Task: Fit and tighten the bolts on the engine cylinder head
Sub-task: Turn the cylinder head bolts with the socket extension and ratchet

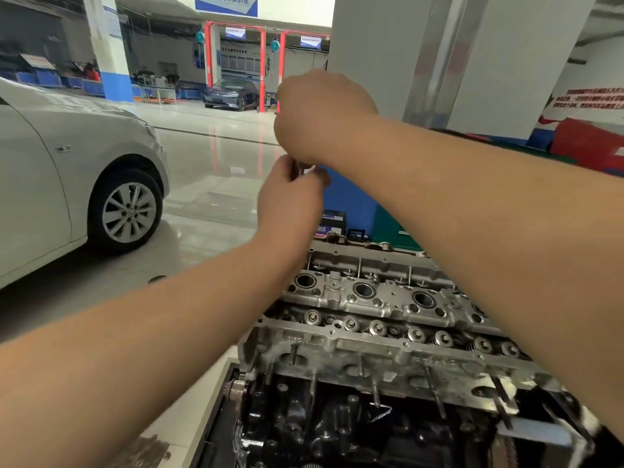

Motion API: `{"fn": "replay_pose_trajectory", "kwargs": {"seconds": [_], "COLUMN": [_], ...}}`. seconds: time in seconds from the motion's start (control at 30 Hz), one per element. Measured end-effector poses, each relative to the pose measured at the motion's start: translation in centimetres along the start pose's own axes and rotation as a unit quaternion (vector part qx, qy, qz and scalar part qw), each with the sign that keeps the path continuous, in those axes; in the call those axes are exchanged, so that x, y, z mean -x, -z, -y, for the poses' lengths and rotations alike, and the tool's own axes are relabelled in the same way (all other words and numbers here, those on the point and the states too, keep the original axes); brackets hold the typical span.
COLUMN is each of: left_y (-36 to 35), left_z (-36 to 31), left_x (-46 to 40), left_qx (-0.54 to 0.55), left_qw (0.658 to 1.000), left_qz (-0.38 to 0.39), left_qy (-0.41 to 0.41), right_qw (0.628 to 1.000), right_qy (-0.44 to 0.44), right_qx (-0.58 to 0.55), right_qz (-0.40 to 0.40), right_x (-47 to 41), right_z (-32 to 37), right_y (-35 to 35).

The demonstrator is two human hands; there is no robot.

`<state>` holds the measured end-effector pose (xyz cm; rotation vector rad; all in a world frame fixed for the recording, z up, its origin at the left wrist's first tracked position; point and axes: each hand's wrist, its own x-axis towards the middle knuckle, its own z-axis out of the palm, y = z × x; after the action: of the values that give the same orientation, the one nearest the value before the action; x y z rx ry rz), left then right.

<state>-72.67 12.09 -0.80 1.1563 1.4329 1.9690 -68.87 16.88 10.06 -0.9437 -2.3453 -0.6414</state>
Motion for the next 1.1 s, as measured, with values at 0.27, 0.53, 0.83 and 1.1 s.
{"fn": "replay_pose_trajectory", "kwargs": {"seconds": [0.27,0.53,0.83,1.1], "left_y": [4.4,0.1,4.2,0.1], "left_z": [-0.7,0.8,-0.4,0.0], "left_x": [-4.8,0.6,-4.5,-1.6], "left_qx": [0.078,0.046,-0.039,-0.011], "left_qw": [0.959,0.998,0.981,0.998], "left_qz": [0.246,-0.046,0.178,-0.033], "left_qy": [0.116,0.009,0.073,0.046], "right_qw": [0.999,0.999,0.998,0.999], "right_qy": [0.032,0.009,0.03,-0.022], "right_qx": [-0.024,0.038,-0.057,-0.027], "right_qz": [-0.031,-0.007,0.025,0.012], "right_x": [0.4,-0.1,-0.2,-0.1], "right_z": [1.5,3.5,0.7,1.2], "right_y": [0.1,0.7,0.0,-0.3]}}
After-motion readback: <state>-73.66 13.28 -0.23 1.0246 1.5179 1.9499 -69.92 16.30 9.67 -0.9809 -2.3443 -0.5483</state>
